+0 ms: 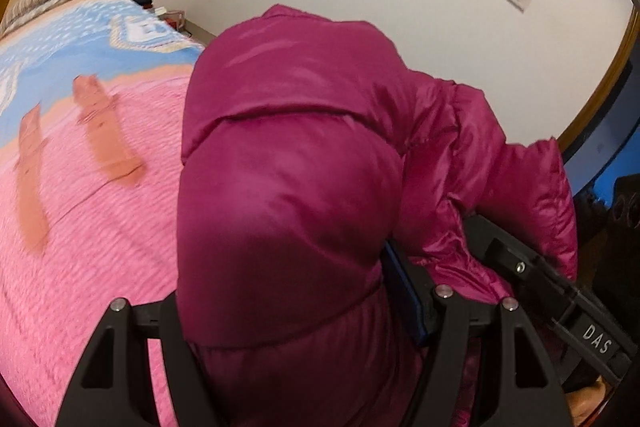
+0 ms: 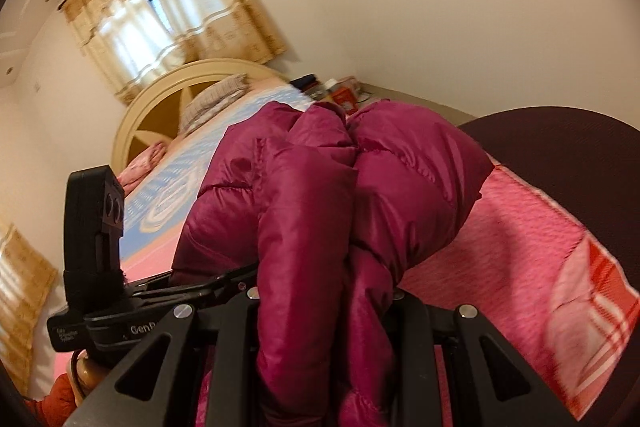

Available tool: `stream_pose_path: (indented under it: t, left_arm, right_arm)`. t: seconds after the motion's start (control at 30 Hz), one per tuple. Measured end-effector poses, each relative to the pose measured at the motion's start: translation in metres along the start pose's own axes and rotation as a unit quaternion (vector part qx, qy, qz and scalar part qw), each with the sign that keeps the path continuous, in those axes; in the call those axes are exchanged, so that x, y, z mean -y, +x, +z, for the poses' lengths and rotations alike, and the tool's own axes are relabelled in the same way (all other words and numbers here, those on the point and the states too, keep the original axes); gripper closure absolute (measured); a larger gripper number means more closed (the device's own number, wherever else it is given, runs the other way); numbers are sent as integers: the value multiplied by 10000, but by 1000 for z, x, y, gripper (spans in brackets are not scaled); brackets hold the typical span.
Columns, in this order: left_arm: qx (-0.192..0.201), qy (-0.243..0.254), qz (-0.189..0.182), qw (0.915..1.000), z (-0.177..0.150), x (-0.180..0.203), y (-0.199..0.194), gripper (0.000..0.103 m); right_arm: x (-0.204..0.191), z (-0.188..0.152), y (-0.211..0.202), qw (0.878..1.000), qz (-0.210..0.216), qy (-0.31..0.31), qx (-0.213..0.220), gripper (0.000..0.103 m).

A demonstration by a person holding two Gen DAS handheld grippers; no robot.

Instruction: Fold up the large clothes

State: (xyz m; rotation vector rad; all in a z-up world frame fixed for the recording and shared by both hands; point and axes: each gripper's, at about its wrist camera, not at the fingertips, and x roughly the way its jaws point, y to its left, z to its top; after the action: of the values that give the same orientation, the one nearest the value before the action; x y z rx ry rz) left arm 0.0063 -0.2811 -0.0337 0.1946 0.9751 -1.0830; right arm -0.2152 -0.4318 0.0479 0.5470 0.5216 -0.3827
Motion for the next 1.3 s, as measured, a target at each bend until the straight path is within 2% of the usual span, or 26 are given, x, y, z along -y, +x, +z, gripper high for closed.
stream_pose_path:
  t: [0.27, 0.43, 0.57, 0.77, 0.93, 1.1, 1.17, 1.3]
  left_arm:
    - [-123, -27, 553, 9984, 18, 1, 31, 32]
    - [-161, -127, 898, 9957, 26, -1, 50, 22]
    - [-269, -281, 969, 9945, 27, -6, 61, 14]
    - [-249, -206, 1218, 9920, 27, -3, 73, 6]
    - [-419, -385, 1080, 9925, 30, -15, 82, 0]
    - [-358, -262, 1052, 9935, 25, -14, 76, 0]
    - [-335, -215, 1005, 9941, 22, -10, 74, 0]
    - [-258, -101, 1232, 9920, 11, 8, 67, 0]
  right_arm:
    - [24, 11, 36, 9990, -396, -201, -95, 81]
    - [42, 18, 67, 9978, -529, -217, -322, 81]
    - [63, 11, 83, 9978, -459, -39, -481, 81]
    - [65, 8, 92, 9969, -528, -73, -576, 81]
    - [63, 14, 102, 9966, -545, -54, -614, 79]
    - [76, 16, 82, 9965, -324, 389, -661, 71]
    - [78, 21, 58, 9967, -316, 579, -464, 71]
    - [54, 30, 17, 9968, -754, 254, -25, 71]
